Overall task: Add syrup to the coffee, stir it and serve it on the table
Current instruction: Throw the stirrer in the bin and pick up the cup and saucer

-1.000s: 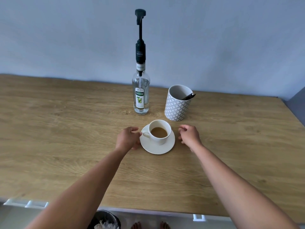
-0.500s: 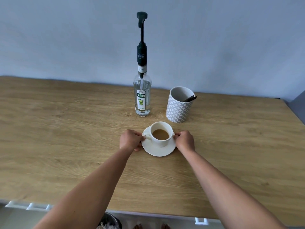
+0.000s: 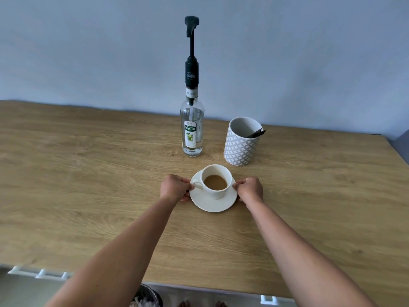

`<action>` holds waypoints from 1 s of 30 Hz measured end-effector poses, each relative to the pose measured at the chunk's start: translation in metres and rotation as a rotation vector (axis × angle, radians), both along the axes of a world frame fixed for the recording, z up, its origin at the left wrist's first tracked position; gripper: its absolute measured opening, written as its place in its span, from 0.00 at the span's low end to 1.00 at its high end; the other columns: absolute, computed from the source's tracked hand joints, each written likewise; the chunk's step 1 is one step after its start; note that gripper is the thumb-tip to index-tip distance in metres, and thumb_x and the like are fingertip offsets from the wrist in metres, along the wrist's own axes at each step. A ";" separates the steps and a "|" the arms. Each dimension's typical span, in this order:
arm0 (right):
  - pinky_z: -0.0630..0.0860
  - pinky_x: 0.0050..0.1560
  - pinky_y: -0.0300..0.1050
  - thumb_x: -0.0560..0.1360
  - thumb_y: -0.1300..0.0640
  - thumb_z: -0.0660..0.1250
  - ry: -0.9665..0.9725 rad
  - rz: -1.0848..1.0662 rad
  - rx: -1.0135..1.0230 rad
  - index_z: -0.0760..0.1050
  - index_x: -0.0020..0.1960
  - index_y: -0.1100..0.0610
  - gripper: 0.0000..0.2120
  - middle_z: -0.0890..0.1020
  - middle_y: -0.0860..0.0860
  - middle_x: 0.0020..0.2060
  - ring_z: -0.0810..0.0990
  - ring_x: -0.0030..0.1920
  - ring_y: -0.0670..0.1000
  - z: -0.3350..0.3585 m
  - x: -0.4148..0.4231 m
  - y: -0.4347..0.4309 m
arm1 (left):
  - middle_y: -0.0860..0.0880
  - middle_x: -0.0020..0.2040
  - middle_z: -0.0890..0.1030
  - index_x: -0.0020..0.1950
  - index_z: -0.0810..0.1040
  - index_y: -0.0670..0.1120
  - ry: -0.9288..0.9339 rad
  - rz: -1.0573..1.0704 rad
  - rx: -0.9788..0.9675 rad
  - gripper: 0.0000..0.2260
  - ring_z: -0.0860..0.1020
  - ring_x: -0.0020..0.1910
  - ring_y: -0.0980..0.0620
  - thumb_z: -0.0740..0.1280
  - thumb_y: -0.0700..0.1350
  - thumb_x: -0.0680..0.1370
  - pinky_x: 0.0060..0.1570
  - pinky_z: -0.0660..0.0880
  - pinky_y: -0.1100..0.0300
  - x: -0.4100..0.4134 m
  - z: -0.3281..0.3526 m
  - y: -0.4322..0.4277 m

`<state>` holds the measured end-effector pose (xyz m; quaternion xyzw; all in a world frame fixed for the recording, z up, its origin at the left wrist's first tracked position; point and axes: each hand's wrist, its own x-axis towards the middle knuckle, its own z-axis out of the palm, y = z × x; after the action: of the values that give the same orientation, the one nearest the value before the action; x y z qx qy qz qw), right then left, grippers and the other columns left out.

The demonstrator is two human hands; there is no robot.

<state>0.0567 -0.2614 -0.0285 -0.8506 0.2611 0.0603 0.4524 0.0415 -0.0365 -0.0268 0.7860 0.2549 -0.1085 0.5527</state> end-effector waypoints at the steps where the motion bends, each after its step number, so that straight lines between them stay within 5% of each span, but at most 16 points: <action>1: 0.83 0.41 0.50 0.71 0.58 0.74 0.005 -0.003 0.010 0.83 0.45 0.56 0.03 0.86 0.55 0.43 0.85 0.40 0.57 0.001 0.000 0.000 | 0.47 0.26 0.84 0.38 0.84 0.45 0.002 0.002 -0.005 0.05 0.83 0.26 0.50 0.74 0.36 0.70 0.31 0.81 0.55 0.000 0.000 0.000; 3: 0.80 0.28 0.43 0.72 0.59 0.73 0.012 -0.018 0.048 0.82 0.44 0.56 0.01 0.85 0.54 0.40 0.83 0.31 0.54 0.003 -0.001 -0.001 | 0.47 0.27 0.84 0.38 0.84 0.46 0.005 0.007 -0.013 0.06 0.83 0.27 0.50 0.73 0.36 0.71 0.31 0.82 0.55 -0.001 0.000 -0.001; 6: 0.77 0.23 0.40 0.73 0.61 0.72 0.005 -0.030 0.106 0.77 0.36 0.53 0.09 0.84 0.54 0.40 0.82 0.29 0.51 0.003 -0.003 -0.001 | 0.46 0.28 0.84 0.39 0.84 0.44 0.006 0.015 -0.026 0.05 0.83 0.27 0.49 0.73 0.35 0.71 0.30 0.81 0.56 -0.002 0.000 -0.002; 19: 0.82 0.30 0.51 0.76 0.66 0.67 0.001 -0.040 0.411 0.78 0.55 0.62 0.08 0.82 0.60 0.50 0.84 0.43 0.58 0.006 -0.005 -0.014 | 0.44 0.33 0.82 0.48 0.83 0.40 -0.024 0.047 -0.172 0.03 0.79 0.23 0.55 0.72 0.35 0.75 0.30 0.82 0.54 -0.005 0.010 -0.019; 24: 0.81 0.26 0.48 0.77 0.67 0.65 -0.041 -0.026 0.431 0.80 0.55 0.60 0.10 0.83 0.52 0.38 0.83 0.36 0.52 0.015 -0.006 -0.031 | 0.44 0.34 0.81 0.49 0.82 0.39 -0.036 0.092 -0.249 0.04 0.79 0.21 0.56 0.68 0.34 0.77 0.21 0.77 0.61 -0.010 0.018 -0.040; 30: 0.82 0.30 0.50 0.77 0.67 0.64 -0.076 -0.001 0.431 0.81 0.59 0.59 0.13 0.85 0.57 0.46 0.85 0.38 0.55 0.023 -0.011 -0.060 | 0.42 0.40 0.85 0.51 0.83 0.39 -0.054 0.073 -0.336 0.06 0.84 0.34 0.48 0.67 0.33 0.78 0.26 0.81 0.56 -0.015 0.024 -0.067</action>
<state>0.0461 -0.3211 -0.0053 -0.7356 0.2252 0.0823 0.6335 0.0269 -0.1035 -0.0026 0.6753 0.2464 -0.1082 0.6867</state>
